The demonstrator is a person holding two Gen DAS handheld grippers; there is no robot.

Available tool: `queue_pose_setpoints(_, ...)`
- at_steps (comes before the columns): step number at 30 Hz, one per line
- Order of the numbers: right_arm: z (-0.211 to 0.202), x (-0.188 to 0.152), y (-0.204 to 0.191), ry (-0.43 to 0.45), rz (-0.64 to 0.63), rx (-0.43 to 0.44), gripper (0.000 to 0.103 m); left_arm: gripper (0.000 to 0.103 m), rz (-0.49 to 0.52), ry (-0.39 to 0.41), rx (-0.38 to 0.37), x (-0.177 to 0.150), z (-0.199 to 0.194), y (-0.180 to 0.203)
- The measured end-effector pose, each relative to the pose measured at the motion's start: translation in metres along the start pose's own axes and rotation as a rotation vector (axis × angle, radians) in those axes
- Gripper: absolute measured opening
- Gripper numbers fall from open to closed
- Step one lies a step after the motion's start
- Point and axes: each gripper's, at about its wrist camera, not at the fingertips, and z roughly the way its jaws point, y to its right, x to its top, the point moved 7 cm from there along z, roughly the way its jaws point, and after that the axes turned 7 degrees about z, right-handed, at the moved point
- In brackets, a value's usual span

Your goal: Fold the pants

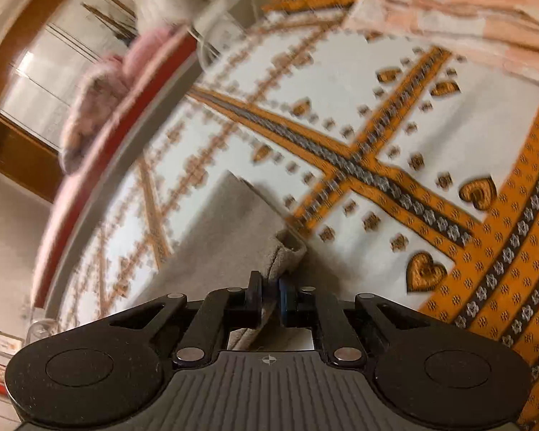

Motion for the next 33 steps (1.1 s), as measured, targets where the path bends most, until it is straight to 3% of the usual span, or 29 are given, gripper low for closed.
queue_pose_setpoints(2, 0.011, -0.004, 0.009, -0.036, -0.026, -0.067, 0.009, 0.093, 0.004, 0.000, -0.004, -0.001, 0.000, 0.000)
queue_pose_setpoints(5, 0.002, 0.000, 0.008, -0.005, -0.002, -0.034, 0.012, 0.094, 0.004, -0.004, -0.003, -0.002, -0.002, 0.000)
queue_pose_setpoints(6, -0.004, -0.001, 0.007, 0.008, 0.018, -0.019, 0.024, 0.094, 0.005, -0.007, -0.004, -0.003, -0.003, -0.001)
queue_pose_setpoints(7, -0.012, -0.002, 0.006, 0.017, 0.034, -0.004, 0.043, 0.093, 0.005, -0.009, -0.007, -0.004, -0.005, -0.001)
queue_pose_setpoints(9, -0.024, -0.003, 0.005, 0.032, 0.035, 0.025, 0.053, 0.093, 0.010, -0.013, -0.010, -0.005, -0.008, -0.002)
queue_pose_setpoints(17, -0.004, -0.015, 0.017, -0.097, 0.091, 0.041, 0.053, 0.093, 0.022, -0.026, 0.011, -0.012, -0.023, -0.007)
queue_pose_setpoints(21, 0.002, -0.011, 0.014, -0.097, 0.133, 0.094, 0.053, 0.093, 0.008, -0.027, 0.008, -0.013, -0.034, -0.005)
queue_pose_setpoints(25, 0.007, -0.013, 0.008, -0.095, 0.078, 0.082, 0.053, 0.094, -0.012, -0.013, -0.003, -0.014, -0.045, -0.002)
queue_pose_setpoints(29, 0.010, -0.019, 0.001, -0.092, -0.015, 0.036, 0.052, 0.096, -0.028, -0.101, -0.013, -0.029, -0.033, -0.002)
queue_pose_setpoints(31, 0.010, -0.022, -0.002, -0.085, -0.023, 0.022, 0.053, 0.097, -0.006, -0.095, -0.016, -0.036, -0.031, 0.000)
queue_pose_setpoints(33, 0.006, -0.026, -0.004, -0.109, 0.027, 0.077, 0.053, 0.097, -0.014, -0.078, -0.016, -0.038, -0.032, -0.001)
